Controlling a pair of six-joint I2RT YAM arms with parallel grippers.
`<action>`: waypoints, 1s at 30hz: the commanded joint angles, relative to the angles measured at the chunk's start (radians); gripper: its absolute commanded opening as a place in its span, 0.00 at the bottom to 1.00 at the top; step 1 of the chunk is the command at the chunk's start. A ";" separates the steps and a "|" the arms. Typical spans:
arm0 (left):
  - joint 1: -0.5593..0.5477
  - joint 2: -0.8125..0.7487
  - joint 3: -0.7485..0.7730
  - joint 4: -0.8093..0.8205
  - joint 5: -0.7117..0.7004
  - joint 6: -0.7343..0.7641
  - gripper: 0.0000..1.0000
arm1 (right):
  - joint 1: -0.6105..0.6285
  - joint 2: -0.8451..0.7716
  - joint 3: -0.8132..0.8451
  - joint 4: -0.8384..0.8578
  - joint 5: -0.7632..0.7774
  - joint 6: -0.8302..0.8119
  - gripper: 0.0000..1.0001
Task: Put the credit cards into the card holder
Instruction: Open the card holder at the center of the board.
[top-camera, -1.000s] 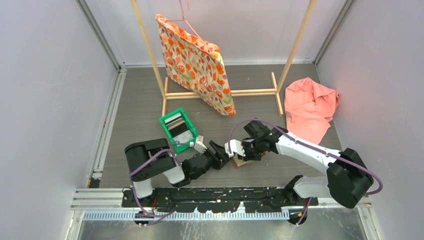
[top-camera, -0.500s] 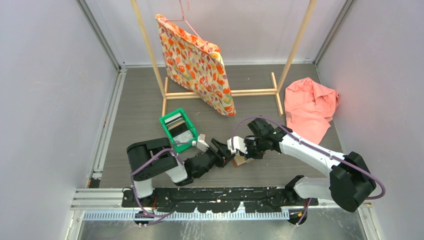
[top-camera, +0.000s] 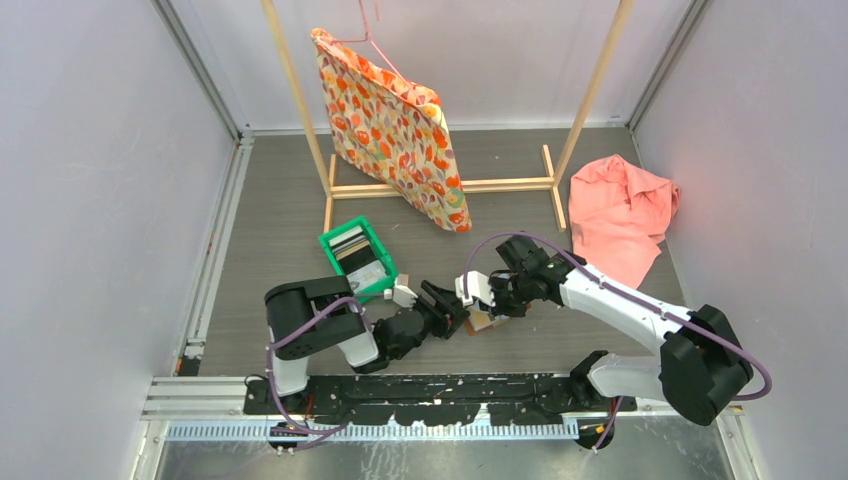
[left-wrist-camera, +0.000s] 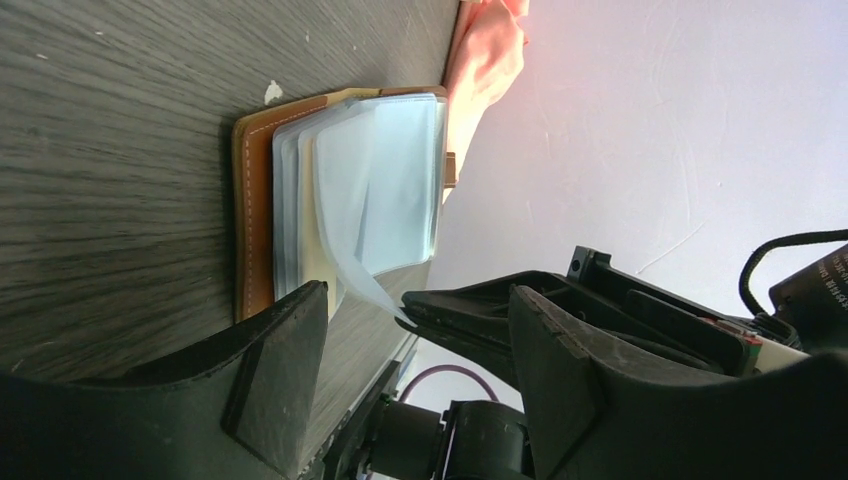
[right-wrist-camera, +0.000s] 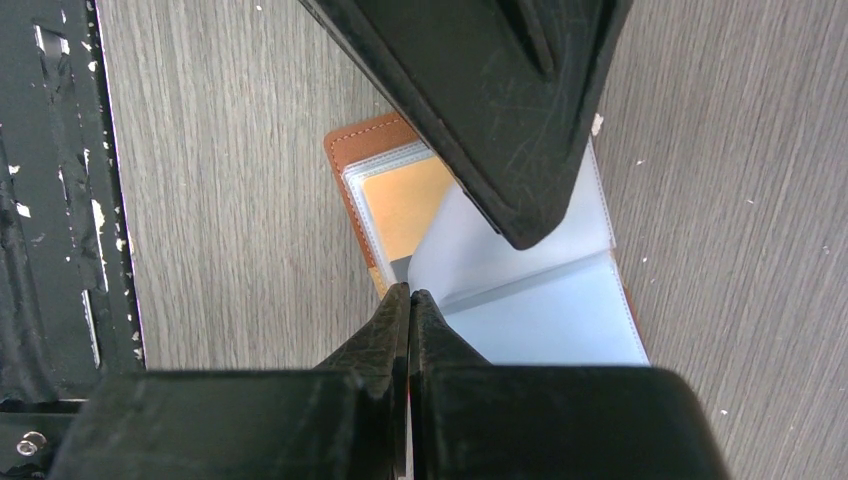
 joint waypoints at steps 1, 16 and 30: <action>-0.007 0.010 0.030 0.005 -0.033 -0.020 0.67 | -0.006 -0.027 0.005 0.022 -0.026 0.007 0.01; -0.007 0.012 0.057 -0.061 -0.024 -0.051 0.63 | -0.004 -0.032 0.006 0.021 -0.026 0.007 0.01; 0.001 0.040 0.091 -0.068 -0.013 -0.056 0.56 | -0.007 -0.034 0.008 -0.003 -0.050 -0.013 0.01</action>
